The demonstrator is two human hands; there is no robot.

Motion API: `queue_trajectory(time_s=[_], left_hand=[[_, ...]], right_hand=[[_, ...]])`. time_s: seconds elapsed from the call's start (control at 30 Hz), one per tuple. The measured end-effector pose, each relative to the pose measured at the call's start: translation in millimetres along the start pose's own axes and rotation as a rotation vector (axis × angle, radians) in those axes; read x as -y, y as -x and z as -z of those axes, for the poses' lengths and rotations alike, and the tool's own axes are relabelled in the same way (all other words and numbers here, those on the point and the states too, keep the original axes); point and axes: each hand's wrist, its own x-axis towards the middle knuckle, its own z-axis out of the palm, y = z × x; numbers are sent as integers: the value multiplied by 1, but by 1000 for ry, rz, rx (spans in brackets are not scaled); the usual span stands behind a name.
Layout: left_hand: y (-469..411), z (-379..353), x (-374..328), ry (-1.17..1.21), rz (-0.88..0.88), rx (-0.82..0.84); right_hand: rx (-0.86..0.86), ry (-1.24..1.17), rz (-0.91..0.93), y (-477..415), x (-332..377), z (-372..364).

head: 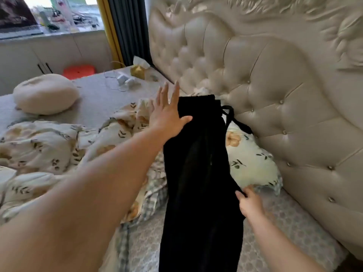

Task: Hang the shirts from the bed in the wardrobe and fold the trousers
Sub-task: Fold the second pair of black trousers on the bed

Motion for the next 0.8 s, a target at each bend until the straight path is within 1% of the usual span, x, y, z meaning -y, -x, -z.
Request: queue_trajectory(time_s=[0.07, 0.13, 0.2, 0.27, 0.4, 0.47, 0.53, 0.6, 0.63, 0.7, 0.73, 0.8], left_hand=[[37, -79, 29, 200, 231, 231], [84, -144, 57, 328, 445, 431], [128, -191, 75, 392, 605, 559], [162, -226, 83, 432, 696, 647], [216, -271, 88, 520, 796, 683], [243, -288, 87, 633, 860, 696], [268, -299, 83, 777, 919, 675], [285, -303, 81, 859, 1011, 602], [292, -304, 82, 881, 1083, 579], [307, -306, 87, 862, 1161, 617], [316, -306, 88, 841, 1134, 658], [336, -306, 86, 800, 991, 742]], right_hand=[[-136, -41, -37, -21, -21, -16], [-222, -104, -15, -32, -35, -33], [-289, -155, 26, -35, -48, -47], [-343, -212, 36, -33, -62, -56], [-356, -375, 8, -24, -88, -74], [-356, -393, 26, -19, -102, -82], [-352, -359, 16, -12, -119, -91], [-324, -279, -8, -1, -141, -102], [-314, -225, -14, 6, -154, -109], [-308, -142, -26, 22, -181, -121], [-296, -124, -34, 30, -195, -126], [-268, -116, -94, 45, -219, -134]])
